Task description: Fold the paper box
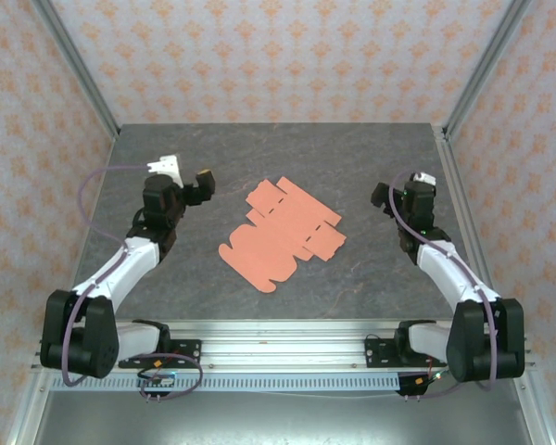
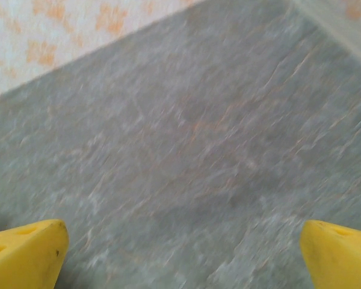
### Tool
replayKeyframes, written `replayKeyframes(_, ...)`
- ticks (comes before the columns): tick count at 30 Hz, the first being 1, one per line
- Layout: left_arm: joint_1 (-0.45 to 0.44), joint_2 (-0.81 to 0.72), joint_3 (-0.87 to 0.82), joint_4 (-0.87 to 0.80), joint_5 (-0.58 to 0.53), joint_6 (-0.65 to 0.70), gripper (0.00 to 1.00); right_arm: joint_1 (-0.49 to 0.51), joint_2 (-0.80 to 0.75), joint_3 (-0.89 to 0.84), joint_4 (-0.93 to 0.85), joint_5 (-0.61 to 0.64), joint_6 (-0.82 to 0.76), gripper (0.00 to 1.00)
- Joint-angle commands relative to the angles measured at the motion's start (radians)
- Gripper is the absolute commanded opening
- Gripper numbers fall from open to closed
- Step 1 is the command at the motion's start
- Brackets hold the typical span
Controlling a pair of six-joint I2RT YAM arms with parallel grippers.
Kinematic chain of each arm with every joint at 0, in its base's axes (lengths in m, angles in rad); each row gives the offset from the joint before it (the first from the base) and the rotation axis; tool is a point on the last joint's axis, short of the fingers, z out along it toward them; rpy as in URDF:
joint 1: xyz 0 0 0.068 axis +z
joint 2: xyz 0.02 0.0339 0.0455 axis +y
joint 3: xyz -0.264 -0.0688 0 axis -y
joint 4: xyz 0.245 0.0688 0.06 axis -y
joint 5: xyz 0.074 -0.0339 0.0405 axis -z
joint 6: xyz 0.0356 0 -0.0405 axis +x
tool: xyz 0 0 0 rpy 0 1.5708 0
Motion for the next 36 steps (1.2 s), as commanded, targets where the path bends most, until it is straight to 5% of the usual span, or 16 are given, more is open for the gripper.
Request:
replayKeyframes(1, -0.04, 0.051, 0.071, -0.042, 0.025, -0.071, 1.0, 0.036, 0.072, 0.08, -0.152, -0.133, 0.061, 0.99)
replayKeyframes(23, -0.052, 0.255, 0.338, -0.249, 0.197, 0.028, 1.0, 0.109, 0.668, 0.489, -0.246, -0.666, -0.095, 0.7)
replayKeyframes(36, -0.051, 0.232, 0.349, -0.276, 0.184, 0.05, 1.0, 0.157, 0.8, 0.598, -0.333, -0.667, -0.166, 0.65)
